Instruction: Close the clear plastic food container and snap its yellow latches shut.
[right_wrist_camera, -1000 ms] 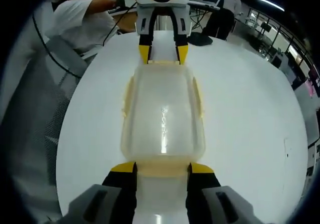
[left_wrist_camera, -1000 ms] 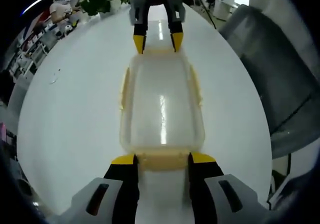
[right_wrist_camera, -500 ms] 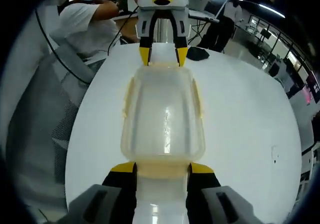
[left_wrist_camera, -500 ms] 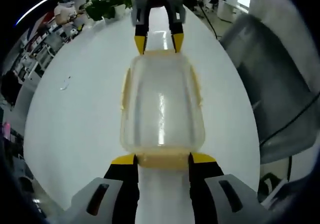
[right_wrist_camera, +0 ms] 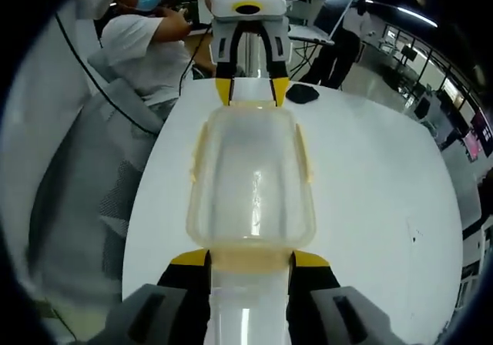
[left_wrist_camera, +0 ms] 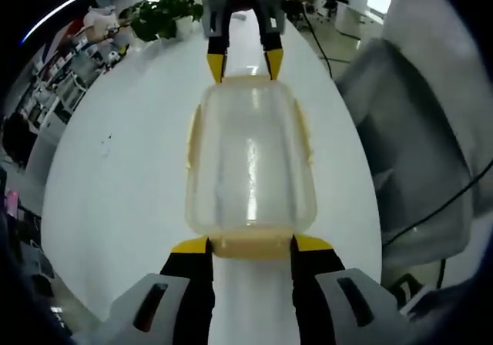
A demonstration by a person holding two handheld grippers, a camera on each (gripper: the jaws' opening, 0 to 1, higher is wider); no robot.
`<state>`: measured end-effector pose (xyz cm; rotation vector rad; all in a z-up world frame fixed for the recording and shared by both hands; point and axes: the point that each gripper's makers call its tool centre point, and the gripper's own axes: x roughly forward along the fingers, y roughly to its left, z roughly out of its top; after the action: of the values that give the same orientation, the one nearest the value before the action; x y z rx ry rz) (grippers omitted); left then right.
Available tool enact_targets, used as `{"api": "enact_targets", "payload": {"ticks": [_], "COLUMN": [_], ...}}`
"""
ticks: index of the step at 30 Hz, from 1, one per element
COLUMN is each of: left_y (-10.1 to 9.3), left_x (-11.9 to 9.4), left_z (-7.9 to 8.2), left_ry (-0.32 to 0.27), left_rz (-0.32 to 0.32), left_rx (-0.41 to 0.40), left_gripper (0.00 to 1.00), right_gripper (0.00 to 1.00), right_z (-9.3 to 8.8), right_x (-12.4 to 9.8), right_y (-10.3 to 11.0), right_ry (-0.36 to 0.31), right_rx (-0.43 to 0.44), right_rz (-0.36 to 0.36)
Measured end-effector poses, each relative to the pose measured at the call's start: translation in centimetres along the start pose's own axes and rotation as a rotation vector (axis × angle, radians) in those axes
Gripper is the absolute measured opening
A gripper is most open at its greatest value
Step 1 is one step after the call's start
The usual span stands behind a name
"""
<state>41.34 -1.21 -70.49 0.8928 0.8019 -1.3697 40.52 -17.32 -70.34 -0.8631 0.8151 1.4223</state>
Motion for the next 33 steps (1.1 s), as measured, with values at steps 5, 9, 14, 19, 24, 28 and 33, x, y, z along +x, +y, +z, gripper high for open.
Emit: {"api": "enact_targets", "payload": {"ticks": [5, 9, 14, 19, 24, 28, 33], "left_y": [-0.5, -0.9, -1.1, -1.3, -1.3, -1.2, -1.2], "left_x": [0.2, 0.5, 0.6, 0.9, 1.5, 2.0, 2.8], "left_z": [2.2, 3.6, 4.6, 6.3, 7.7, 9.0, 10.0], "left_ry": [-0.009, -0.013, -0.007, -0.004, -0.003, -0.005, -0.002], "left_rz": [0.0, 0.005, 0.01, 0.015, 0.012, 0.012, 0.013], "left_rx": [0.0, -0.007, -0.007, 0.003, 0.007, 0.012, 0.01], "left_gripper": [0.37, 0.37, 0.37, 0.37, 0.37, 0.37, 0.37], "right_gripper": [0.36, 0.36, 0.36, 0.36, 0.36, 0.36, 0.36], "right_z": [-1.3, -2.1, -2.8, -3.9, -5.2, -6.4, -7.6], "right_x": [-1.6, -2.8, -3.9, -4.8, -5.8, -6.4, -7.0], "right_y": [0.6, 0.8, 1.2, 1.5, 1.7, 1.7, 1.6], "right_ry": [0.007, 0.015, 0.015, 0.019, 0.017, 0.021, 0.024], "right_rx": [-0.001, -0.011, -0.015, -0.011, -0.003, -0.002, -0.013], "right_rz": [0.002, -0.007, -0.016, -0.021, -0.022, -0.023, -0.028]}}
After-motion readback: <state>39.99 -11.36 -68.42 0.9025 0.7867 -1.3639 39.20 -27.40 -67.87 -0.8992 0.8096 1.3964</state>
